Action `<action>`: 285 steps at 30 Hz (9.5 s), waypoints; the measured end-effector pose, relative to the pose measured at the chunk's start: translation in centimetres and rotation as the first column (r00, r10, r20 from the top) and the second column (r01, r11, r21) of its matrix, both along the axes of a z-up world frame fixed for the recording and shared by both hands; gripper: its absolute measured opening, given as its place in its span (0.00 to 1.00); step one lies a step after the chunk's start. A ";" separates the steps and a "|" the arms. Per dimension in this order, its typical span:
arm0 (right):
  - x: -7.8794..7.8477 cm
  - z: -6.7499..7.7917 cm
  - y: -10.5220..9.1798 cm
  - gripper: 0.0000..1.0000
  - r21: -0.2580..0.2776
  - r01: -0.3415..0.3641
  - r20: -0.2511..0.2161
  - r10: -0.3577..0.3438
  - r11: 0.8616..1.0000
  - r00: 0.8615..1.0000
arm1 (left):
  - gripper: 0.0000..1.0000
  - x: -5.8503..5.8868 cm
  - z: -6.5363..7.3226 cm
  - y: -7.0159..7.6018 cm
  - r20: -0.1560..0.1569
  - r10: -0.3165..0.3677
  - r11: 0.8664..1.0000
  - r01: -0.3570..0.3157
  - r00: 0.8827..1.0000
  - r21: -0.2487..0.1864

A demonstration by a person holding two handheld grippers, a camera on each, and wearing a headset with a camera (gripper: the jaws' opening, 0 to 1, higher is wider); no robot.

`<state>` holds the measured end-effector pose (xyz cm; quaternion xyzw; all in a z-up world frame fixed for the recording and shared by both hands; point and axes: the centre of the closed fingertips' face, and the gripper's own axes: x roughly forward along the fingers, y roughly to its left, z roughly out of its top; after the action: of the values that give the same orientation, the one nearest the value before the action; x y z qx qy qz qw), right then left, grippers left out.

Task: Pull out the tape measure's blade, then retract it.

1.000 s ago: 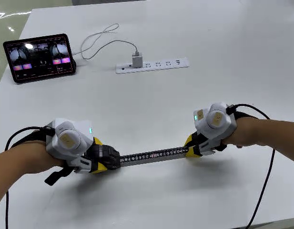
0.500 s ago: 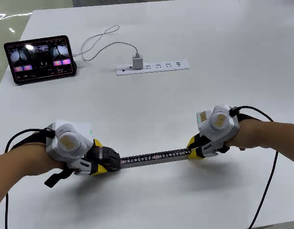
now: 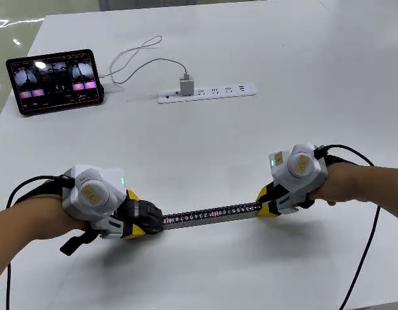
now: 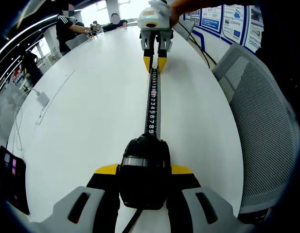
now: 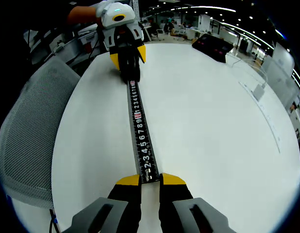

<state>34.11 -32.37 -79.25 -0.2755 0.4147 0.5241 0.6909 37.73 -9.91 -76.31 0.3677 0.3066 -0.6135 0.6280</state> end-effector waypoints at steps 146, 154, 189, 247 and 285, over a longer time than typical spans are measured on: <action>-1.5 -0.1 -2.9 0.12 -0.144 -0.057 -0.017 0.055 0.988 0.998 | 0.33 -0.3 0.1 0.0 0.008 -0.075 0.992 0.074 0.997 0.100; -1.1 0.1 -3.0 0.14 -0.153 -0.047 -0.008 0.047 0.987 0.999 | 0.33 -0.2 0.2 0.2 -0.011 -0.056 0.994 0.057 0.998 0.097; -1.0 4.1 -2.8 0.35 -0.054 0.091 0.059 -0.088 0.994 0.994 | 0.64 1.2 3.5 1.0 -0.088 0.148 0.987 -0.152 0.985 -0.043; -4.3 6.6 -6.1 0.86 0.185 0.416 0.126 -0.441 0.890 0.889 | 0.99 0.9 4.9 9.3 -0.077 0.585 0.770 -0.583 0.807 -0.261; -8.7 7.0 -10.1 0.99 0.255 0.513 0.116 -0.553 0.820 0.825 | 0.99 -2.9 4.0 12.2 -0.067 0.613 0.744 -0.603 0.787 -0.288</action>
<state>25.43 -42.49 -72.23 -0.1198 0.3510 0.3225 0.8709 34.87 2.26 -72.29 0.1600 0.3048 -0.4078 0.8457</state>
